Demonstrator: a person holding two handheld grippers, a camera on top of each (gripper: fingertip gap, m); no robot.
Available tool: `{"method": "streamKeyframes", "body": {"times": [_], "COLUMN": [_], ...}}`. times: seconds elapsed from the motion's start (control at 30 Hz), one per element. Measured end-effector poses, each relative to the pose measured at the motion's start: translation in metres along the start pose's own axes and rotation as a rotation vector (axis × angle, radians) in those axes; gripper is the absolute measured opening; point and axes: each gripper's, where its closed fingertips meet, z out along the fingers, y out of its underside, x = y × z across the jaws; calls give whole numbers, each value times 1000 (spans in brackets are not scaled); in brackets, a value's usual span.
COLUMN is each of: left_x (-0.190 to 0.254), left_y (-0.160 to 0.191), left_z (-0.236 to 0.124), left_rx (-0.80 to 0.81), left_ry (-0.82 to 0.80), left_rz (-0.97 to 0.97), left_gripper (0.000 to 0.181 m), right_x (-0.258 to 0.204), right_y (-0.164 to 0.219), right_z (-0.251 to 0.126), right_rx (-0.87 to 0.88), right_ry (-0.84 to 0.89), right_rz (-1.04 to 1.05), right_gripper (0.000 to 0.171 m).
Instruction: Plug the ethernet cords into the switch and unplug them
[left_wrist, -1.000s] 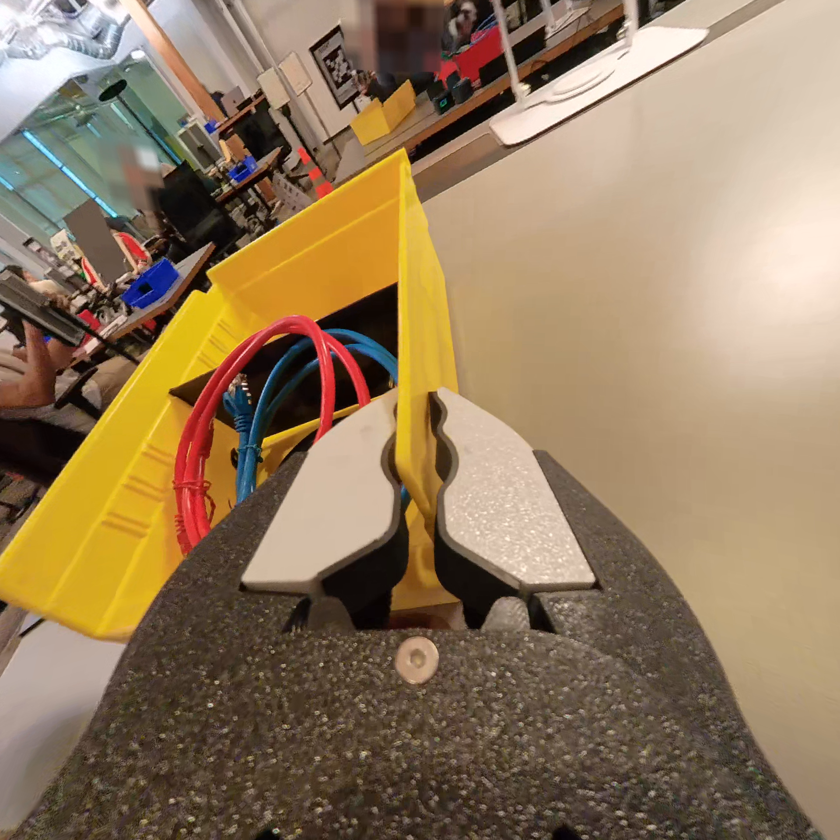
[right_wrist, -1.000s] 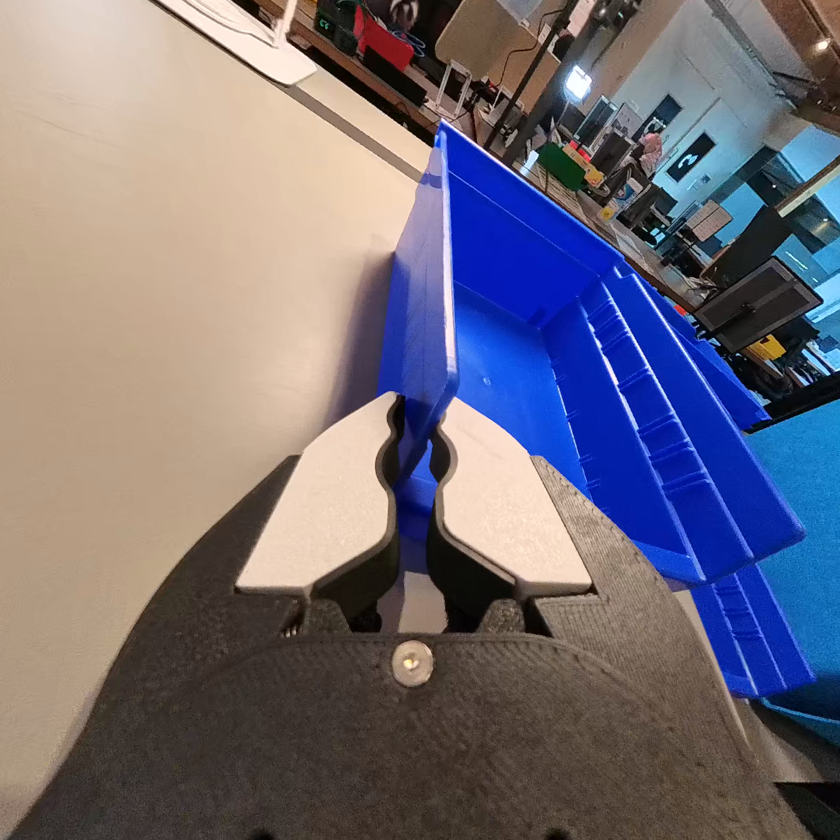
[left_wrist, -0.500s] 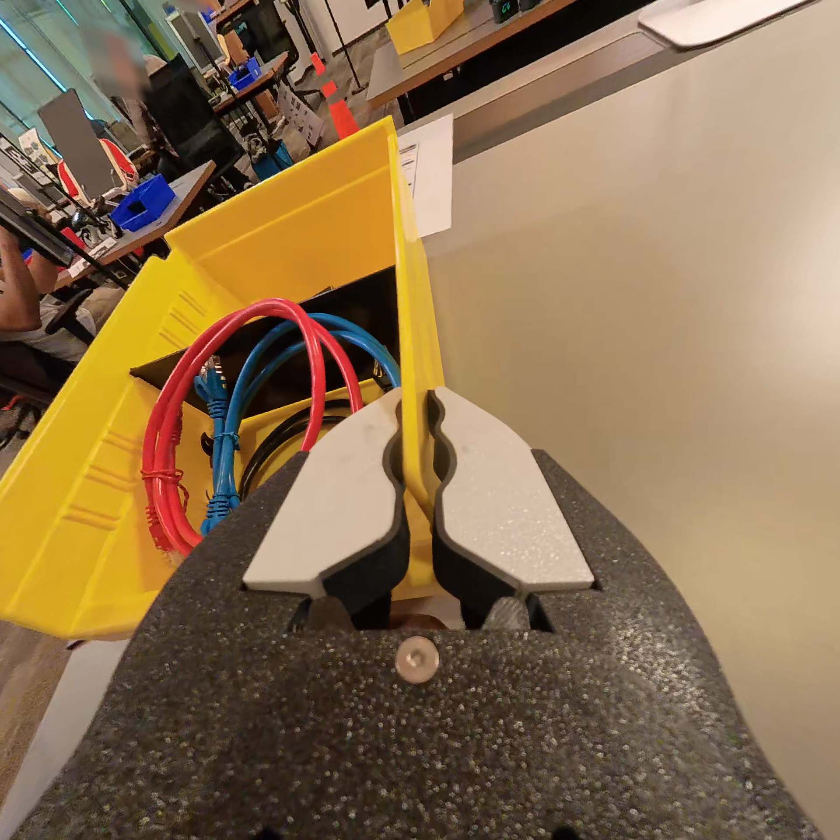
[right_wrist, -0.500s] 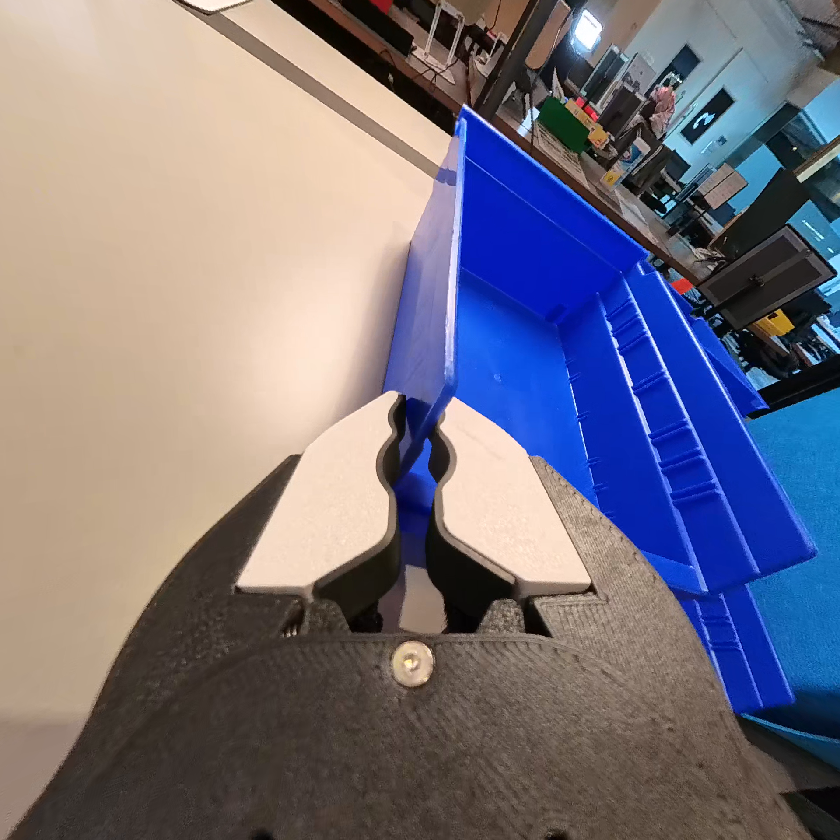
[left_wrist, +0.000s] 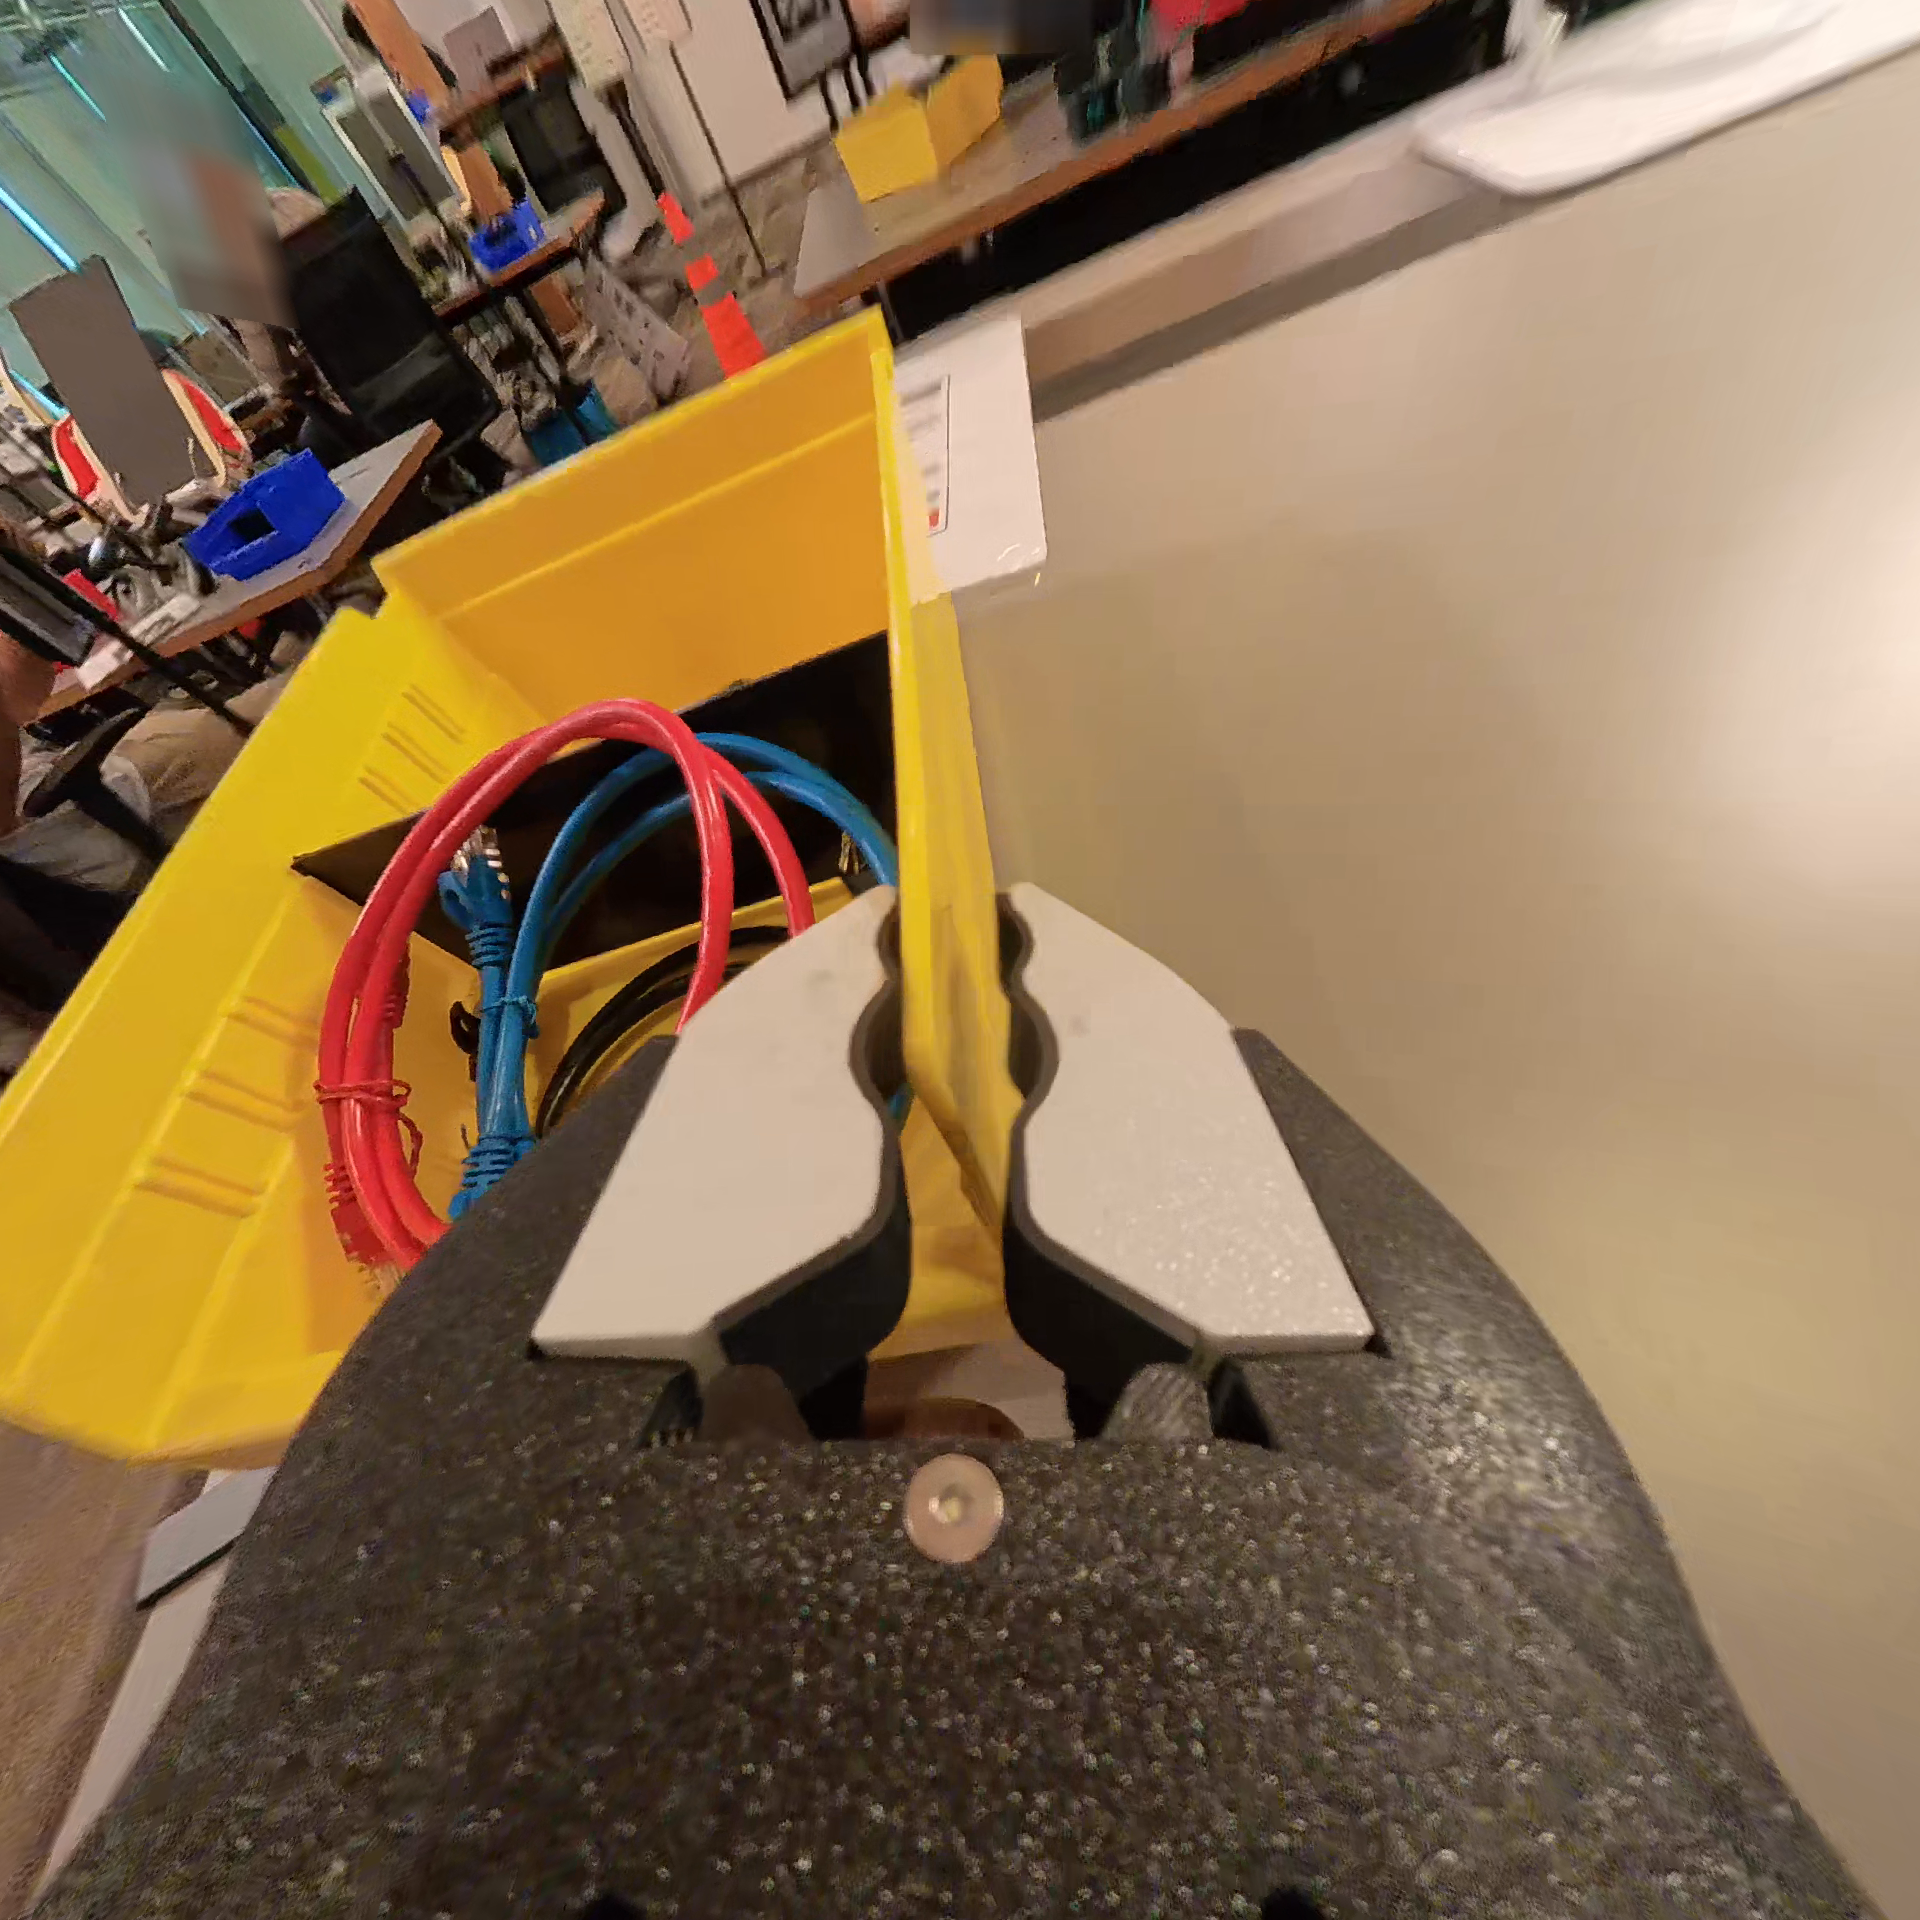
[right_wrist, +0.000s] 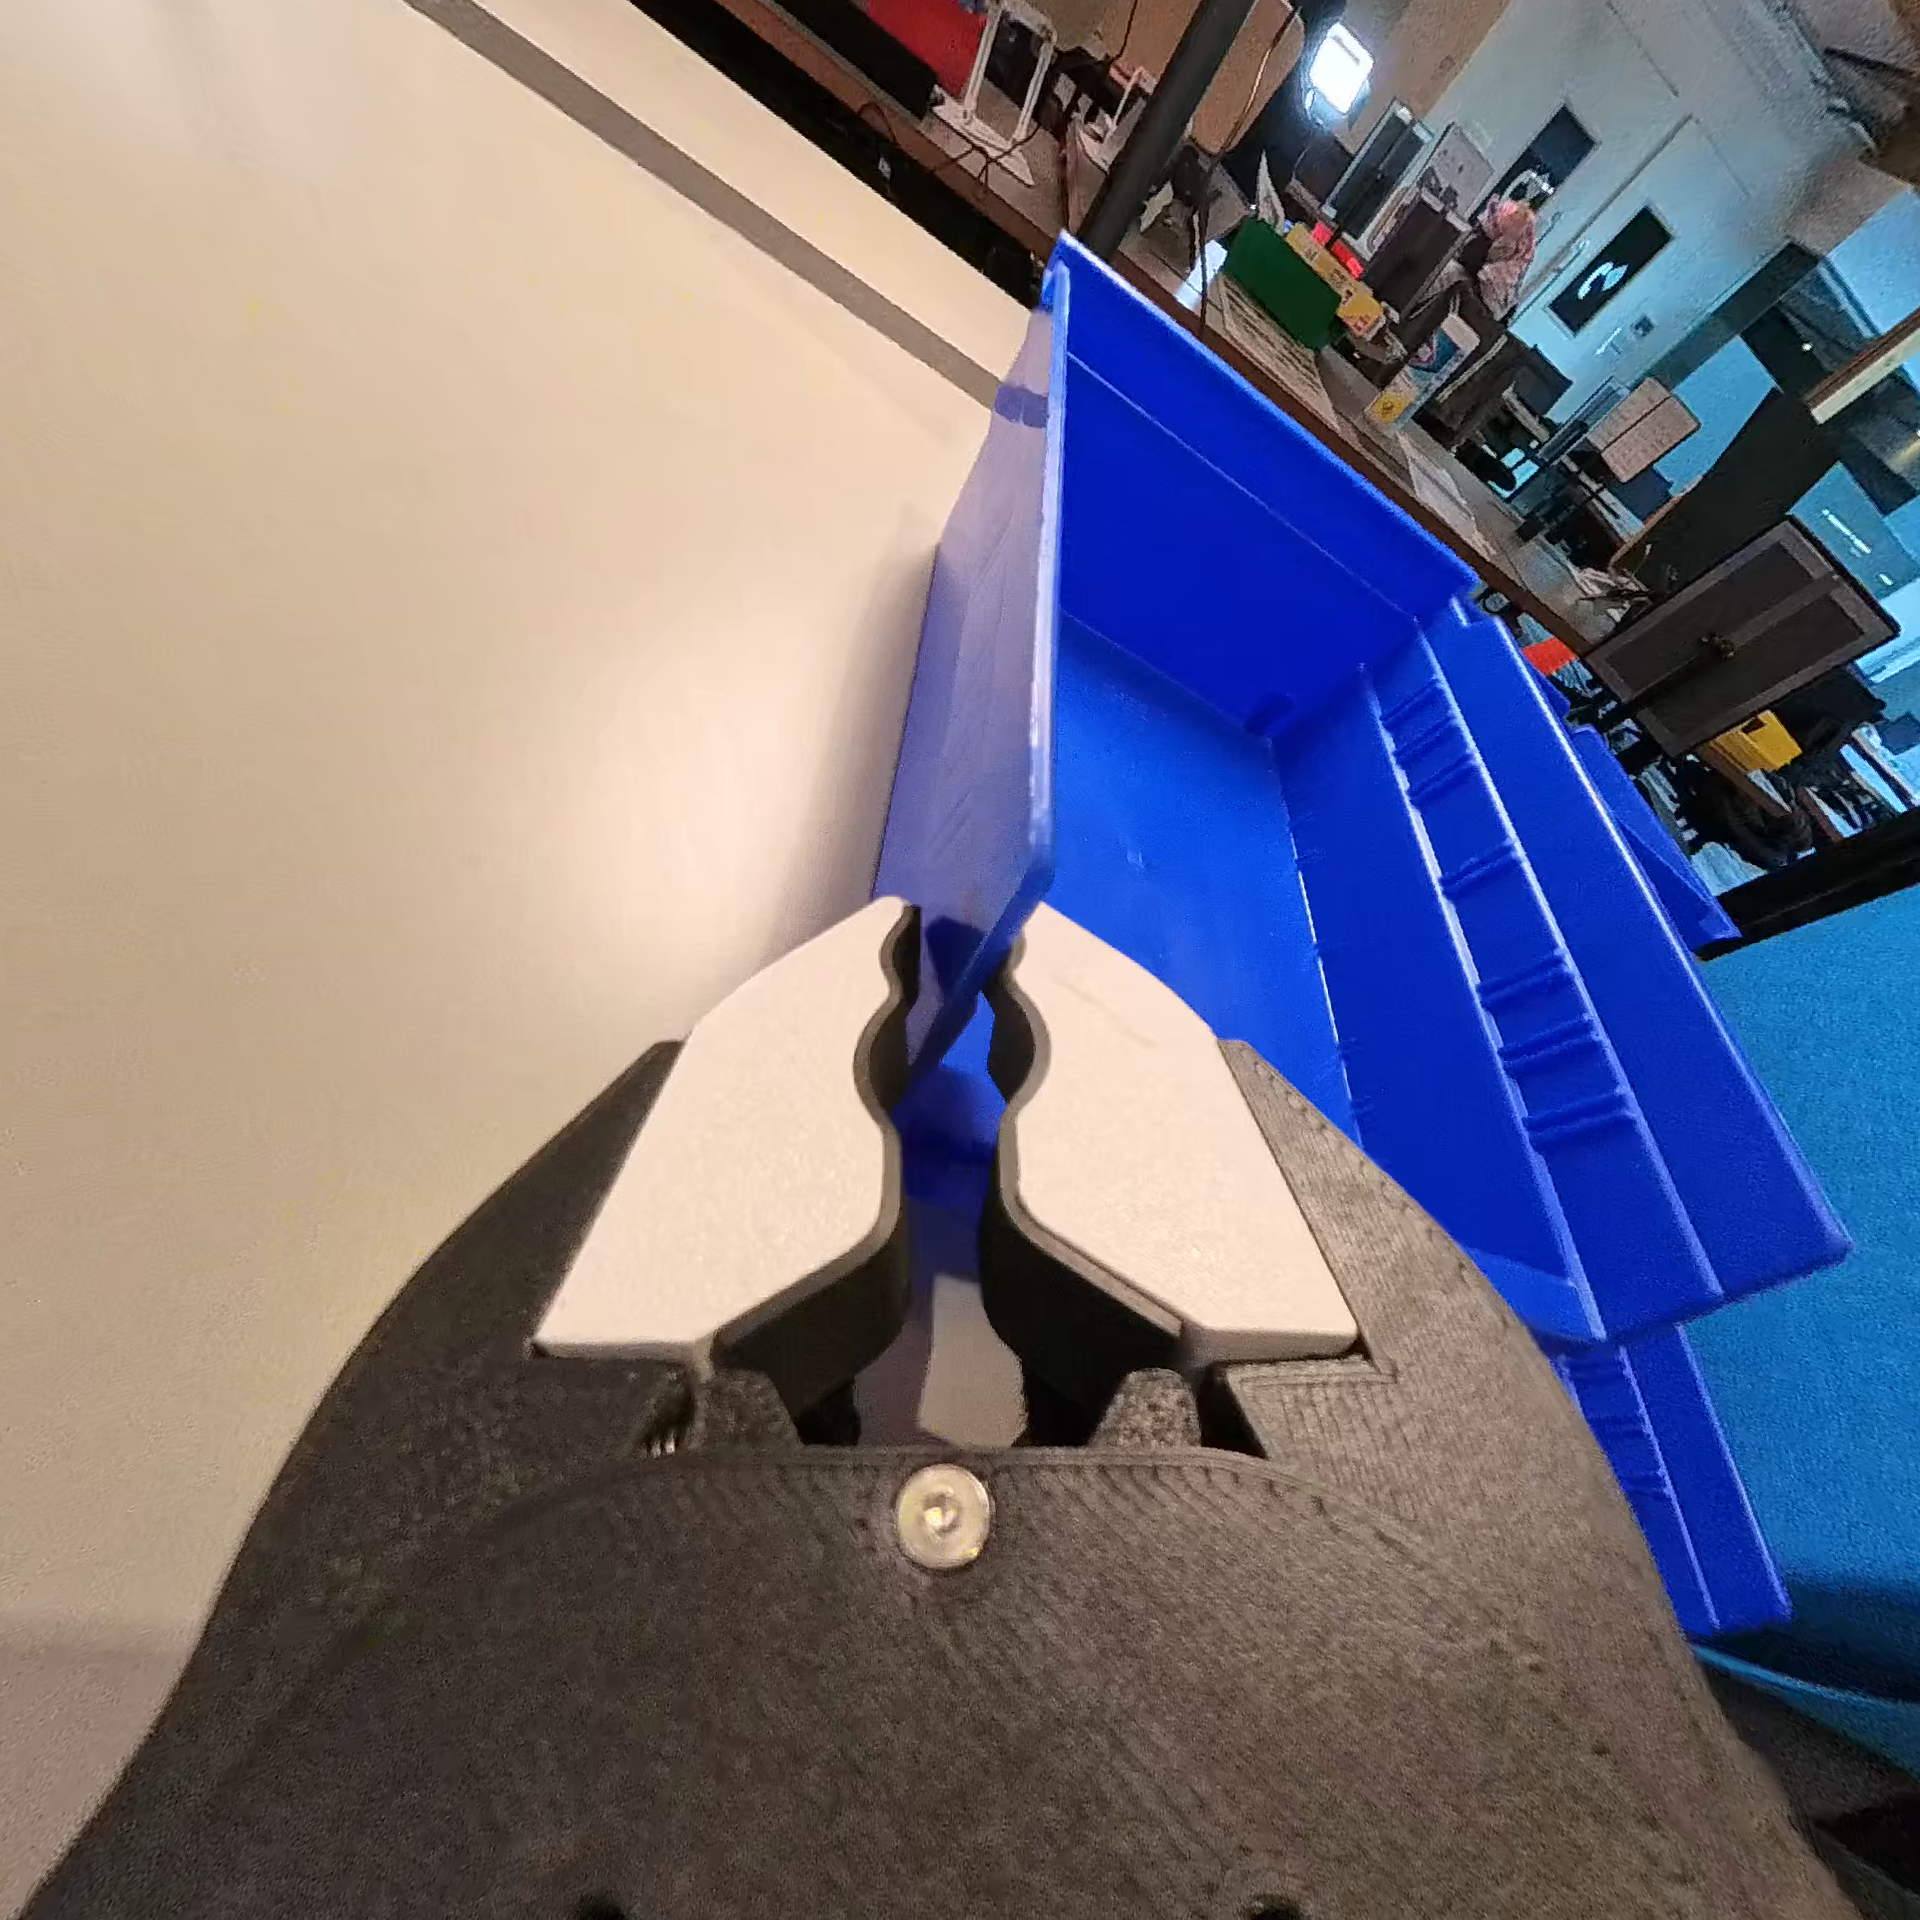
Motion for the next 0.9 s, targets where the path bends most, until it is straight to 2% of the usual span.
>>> {"method": "streamKeyframes", "body": {"times": [0.07,0.13,0.2,0.27,0.37,0.43,0.5,0.6,0.67,0.73,0.8,0.9], "left_x": [7,5,-13,-37,-61,-59,-53,-56,-54,-48,-55,-75], "left_y": [-19,-39,-52,-55,-47,-34,-16,13,30,32,20,-17], "left_z": [-23,-50,-66,-68,-46,-23,-3,20,29,31,29,18], "left_rx": [101,181,198,147,17,-100,-229,-408,-509,-534,-502,-403], "left_ry": [38,43,-8,-54,-36,45,118,103,121,159,106,-15], "left_rz": [-41,-40,-27,-62,-139,-154,-138,-53,6,28,36,84], "left_gripper": [30,32,32,33,41,48,50,51,45,10,6,6], "right_x": [-5,-5,-7,-24,-61,-82,-99,-117,-122,-121,-118,-114], "right_y": [2,0,-8,-21,-38,-43,-48,-50,-47,-46,-44,-41], "right_z": [-17,-41,-63,-76,-79,-74,-69,-64,-60,-59,-59,-56], "right_rx": [4,35,83,142,197,199,207,207,200,193,194,184], "right_ry": [-20,-11,-11,-96,-234,-286,-319,-368,-378,-363,-356,-352], "right_rz": [13,11,1,-12,-30,-49,-55,-38,-39,-57,-60,-62], "right_gripper": [23,25,26,25,25,26,26,26,26,26,25,25]}}
